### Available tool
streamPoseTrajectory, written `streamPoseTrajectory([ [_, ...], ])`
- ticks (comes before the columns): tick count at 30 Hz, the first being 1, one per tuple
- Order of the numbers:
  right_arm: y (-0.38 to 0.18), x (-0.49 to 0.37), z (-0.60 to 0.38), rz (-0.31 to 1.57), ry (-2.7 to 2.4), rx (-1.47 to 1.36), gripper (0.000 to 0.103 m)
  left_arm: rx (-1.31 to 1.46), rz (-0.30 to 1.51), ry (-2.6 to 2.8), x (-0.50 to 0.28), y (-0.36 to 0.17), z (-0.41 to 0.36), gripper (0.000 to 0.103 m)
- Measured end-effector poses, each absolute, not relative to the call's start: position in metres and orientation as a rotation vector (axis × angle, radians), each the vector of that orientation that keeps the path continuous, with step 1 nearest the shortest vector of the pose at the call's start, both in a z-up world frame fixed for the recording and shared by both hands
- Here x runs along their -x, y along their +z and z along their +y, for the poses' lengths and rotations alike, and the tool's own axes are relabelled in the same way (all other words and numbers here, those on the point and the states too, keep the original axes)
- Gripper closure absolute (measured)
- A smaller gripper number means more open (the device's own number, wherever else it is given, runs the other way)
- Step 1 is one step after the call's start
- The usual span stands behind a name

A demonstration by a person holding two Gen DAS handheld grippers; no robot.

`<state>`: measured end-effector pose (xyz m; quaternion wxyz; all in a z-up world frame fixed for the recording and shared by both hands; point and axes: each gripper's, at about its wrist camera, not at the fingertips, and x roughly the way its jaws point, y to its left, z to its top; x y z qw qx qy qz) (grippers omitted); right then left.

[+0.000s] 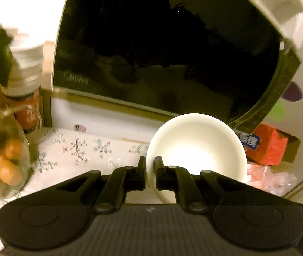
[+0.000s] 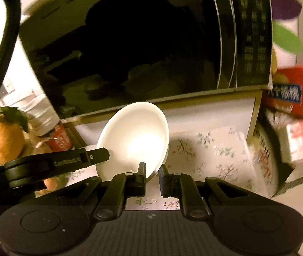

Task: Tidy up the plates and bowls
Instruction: 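Lift and carry the small cream bowl with both grippers to the bowl stack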

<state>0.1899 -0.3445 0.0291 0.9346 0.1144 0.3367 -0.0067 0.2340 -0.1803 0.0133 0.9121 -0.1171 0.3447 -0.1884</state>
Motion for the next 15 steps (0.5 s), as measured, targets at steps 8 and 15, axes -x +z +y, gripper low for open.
streamPoseTrajectory([
  [8, 0.079, -0.149, -0.333, 0.6, -0.023, -0.145, 0.091, 0.218, 0.624, -0.419, -0.192, 0.066, -0.179, 0.096],
  [15, 0.113, -0.111, -0.317, 0.548, -0.024, -0.087, 0.091, 0.231, 0.582, -0.436, -0.16, 0.088, -0.169, 0.096],
])
